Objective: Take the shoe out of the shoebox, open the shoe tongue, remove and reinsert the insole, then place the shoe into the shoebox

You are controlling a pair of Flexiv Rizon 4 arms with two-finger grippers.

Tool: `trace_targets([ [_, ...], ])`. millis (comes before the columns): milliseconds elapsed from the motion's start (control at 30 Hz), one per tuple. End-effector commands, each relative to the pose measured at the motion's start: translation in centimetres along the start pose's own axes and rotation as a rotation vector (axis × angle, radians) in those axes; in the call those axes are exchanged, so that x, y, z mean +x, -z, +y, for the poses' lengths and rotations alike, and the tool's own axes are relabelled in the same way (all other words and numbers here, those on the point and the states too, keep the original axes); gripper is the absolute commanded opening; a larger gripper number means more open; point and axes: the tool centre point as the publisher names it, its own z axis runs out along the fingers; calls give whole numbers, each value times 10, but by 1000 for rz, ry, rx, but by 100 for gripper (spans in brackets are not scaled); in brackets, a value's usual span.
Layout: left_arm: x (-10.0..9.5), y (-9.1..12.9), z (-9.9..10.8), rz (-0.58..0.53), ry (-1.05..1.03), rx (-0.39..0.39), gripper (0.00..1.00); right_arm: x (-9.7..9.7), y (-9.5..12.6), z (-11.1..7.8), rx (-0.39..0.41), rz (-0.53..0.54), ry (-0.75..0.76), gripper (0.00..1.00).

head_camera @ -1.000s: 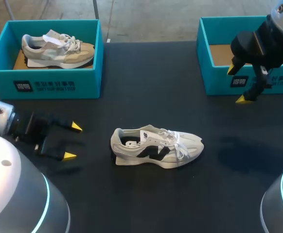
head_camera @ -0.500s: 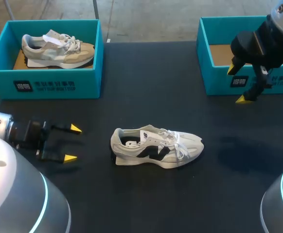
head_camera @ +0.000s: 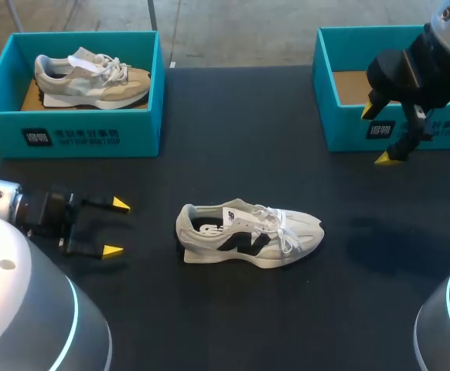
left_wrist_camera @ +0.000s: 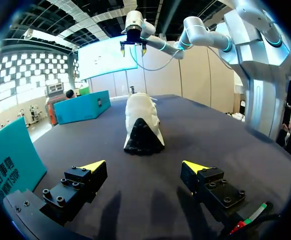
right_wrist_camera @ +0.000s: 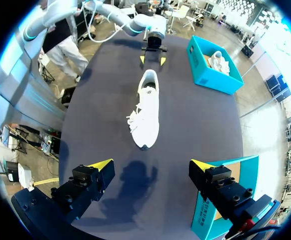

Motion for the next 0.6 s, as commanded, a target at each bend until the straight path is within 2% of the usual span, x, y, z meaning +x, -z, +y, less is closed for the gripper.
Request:
trace_targets([
  [33, 1, 0, 0, -2, -1, -1, 100, -3, -1, 1, 4, 5, -1, 100],
  [400, 1, 0, 0, -2, -1, -1, 100, -3, -1, 1, 4, 5, -1, 100],
  [600, -3, -11, -21, -7, 46, -1, 100, -3, -1, 1, 4, 5, -1, 100],
])
